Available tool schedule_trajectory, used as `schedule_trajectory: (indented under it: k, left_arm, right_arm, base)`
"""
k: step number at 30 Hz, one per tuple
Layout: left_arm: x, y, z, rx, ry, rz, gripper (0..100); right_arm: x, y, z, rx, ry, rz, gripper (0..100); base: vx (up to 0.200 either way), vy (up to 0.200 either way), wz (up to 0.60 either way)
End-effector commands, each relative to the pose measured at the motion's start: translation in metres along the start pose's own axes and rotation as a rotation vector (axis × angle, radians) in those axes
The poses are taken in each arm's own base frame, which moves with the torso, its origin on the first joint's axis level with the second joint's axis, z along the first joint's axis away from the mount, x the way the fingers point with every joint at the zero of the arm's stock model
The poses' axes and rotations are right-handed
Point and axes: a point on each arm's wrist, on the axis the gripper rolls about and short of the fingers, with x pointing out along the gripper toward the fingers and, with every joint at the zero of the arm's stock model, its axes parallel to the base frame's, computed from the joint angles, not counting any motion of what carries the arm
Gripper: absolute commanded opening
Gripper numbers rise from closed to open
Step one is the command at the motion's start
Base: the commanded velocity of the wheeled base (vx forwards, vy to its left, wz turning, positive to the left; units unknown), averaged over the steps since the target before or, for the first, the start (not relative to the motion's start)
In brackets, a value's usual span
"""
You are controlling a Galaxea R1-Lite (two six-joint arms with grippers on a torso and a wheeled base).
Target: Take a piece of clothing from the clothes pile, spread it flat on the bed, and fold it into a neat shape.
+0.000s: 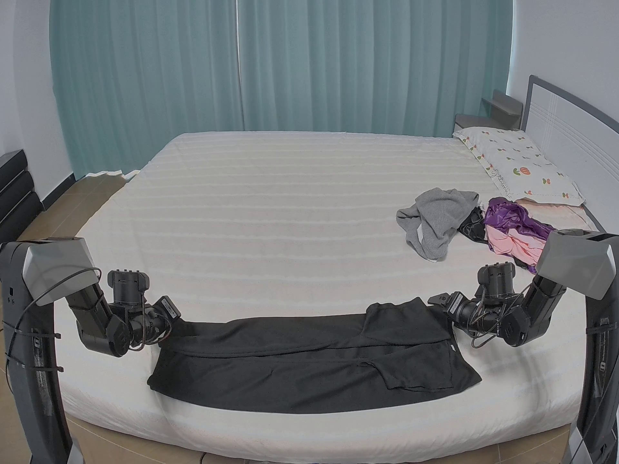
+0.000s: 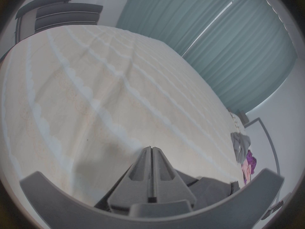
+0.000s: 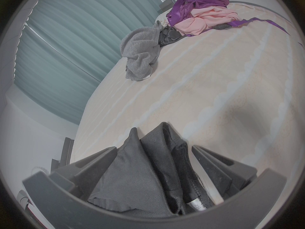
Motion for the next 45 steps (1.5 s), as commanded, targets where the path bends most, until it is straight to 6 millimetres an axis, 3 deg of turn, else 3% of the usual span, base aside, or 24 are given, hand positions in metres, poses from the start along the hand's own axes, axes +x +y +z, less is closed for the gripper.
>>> schedule_trajectory:
  k: [1,10,22,32,33,45]
  left_arm:
    - [0.004,0.003,0.003,-0.027,-0.031,0.008,0]
    - [0.005,0.015,0.008,-0.052,-0.078,0.017,0]
    - [0.005,0.016,0.007,-0.048,-0.077,0.021,0]
    - [0.005,0.016,0.006,-0.051,-0.075,0.021,0]
    - [0.005,0.016,0.006,-0.051,-0.075,0.021,0]
    - [0.005,0.016,0.007,-0.051,-0.078,0.02,0]
  right_arm:
    - [-0.001,0.0,0.0,0.001,0.0,-0.001,100]
    - [0.001,-0.004,0.002,0.012,-0.01,-0.013,100]
    - [0.005,-0.006,0.008,0.045,-0.033,-0.015,100]
    - [0.024,-0.01,0.006,0.038,-0.043,-0.006,100]
    - [0.024,-0.01,0.006,0.038,-0.043,-0.006,0]
    - [0.02,-0.012,0.015,0.046,-0.108,-0.017,0]
  base:
    - [0.0,0.0,0.0]
    - [0.0,0.0,0.0]
    - [0.0,0.0,0.0]
    - [0.0,0.0,0.0]
    - [0.0,0.0,0.0]
    - [0.0,0.0,0.0]
